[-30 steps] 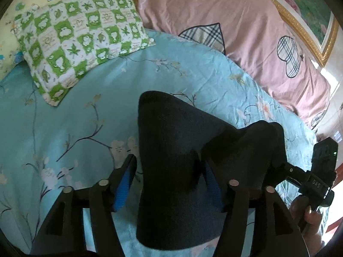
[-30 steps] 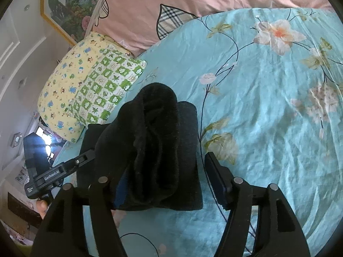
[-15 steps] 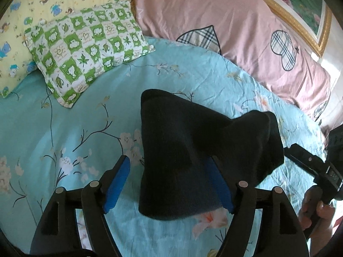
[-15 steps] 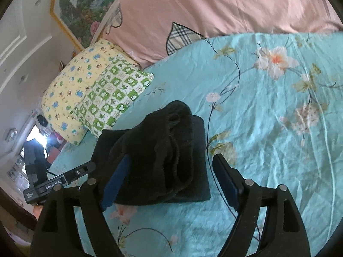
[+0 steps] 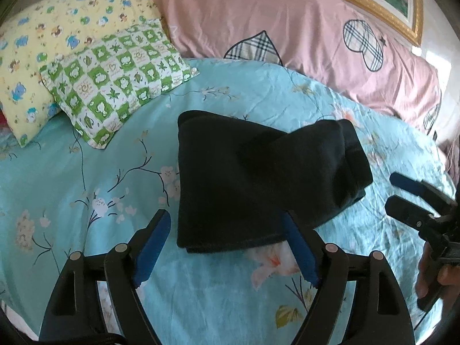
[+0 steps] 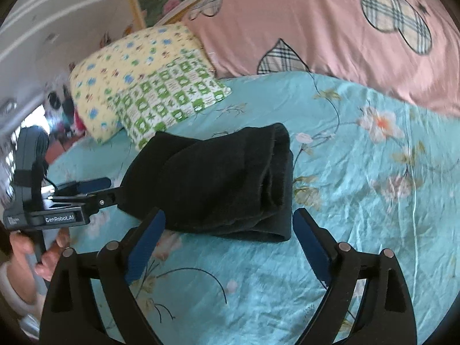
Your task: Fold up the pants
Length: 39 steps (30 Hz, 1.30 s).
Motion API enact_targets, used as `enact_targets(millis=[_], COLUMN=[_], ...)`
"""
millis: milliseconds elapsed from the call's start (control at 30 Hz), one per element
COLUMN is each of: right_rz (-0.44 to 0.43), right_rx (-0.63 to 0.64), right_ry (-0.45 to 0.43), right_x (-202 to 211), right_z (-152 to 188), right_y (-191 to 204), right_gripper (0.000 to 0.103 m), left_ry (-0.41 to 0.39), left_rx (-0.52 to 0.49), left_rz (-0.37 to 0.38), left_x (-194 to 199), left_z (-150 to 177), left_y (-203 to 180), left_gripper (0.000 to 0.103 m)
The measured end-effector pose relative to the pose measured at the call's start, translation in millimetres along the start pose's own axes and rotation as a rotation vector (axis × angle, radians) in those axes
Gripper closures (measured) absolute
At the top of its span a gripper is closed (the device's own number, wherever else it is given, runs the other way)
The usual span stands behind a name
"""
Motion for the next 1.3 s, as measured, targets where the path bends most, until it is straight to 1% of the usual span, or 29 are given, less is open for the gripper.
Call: enact_targets(millis=[67, 233, 433, 667, 900, 1300], right_rz=[0.006, 0.014, 0.009, 0.020, 0.020, 0.039], right_rx=[0.028, 0.060, 0.064, 0.090, 0.080, 0.111], right_ry=[-0.004, -0.005, 0.007, 0.021, 0.035, 0.068], right_x=[2.5, 4.9, 3.6, 0.9, -3.1, -12.2], right_z=[-0.3, 1.4, 8.6, 14.9, 16.2, 20.2], right_y=[4.1, 8.4, 10.6, 12.3, 9.4, 10.9], right_gripper=[0.009, 0.006, 0.006, 0.006, 0.006, 0.006], left_ry=[-0.007, -0.011, 0.017, 0.004, -0.001, 0.013], left_rx=[-0.015, -0.038, -0.044, -0.064, -0.072, -0.076], left_rz=[-0.018, -0.055, -0.046, -0.060, -0.064, -0.067], left_x=[2.6, 7.0, 5.0, 9.6, 11.5, 5.5], left_z=[2.2, 9.3, 16.7, 18.0, 18.0, 21.1], left_y=[-0.8, -1.6, -4.8, -7.8, -8.0, -6.7], left_gripper=[0.022, 0.021, 0.021, 0.020, 0.019, 0.017])
Point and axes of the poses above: each gripper's, at about its wrist camera, not at the fingertips, and x roughly against the way its jaws point, y to its left, z to its underside, the point moved 10 cm from there along -x, roughly the way its jaws point, and after that the axes turned 3 degrees about y, right-handed, at the moved point
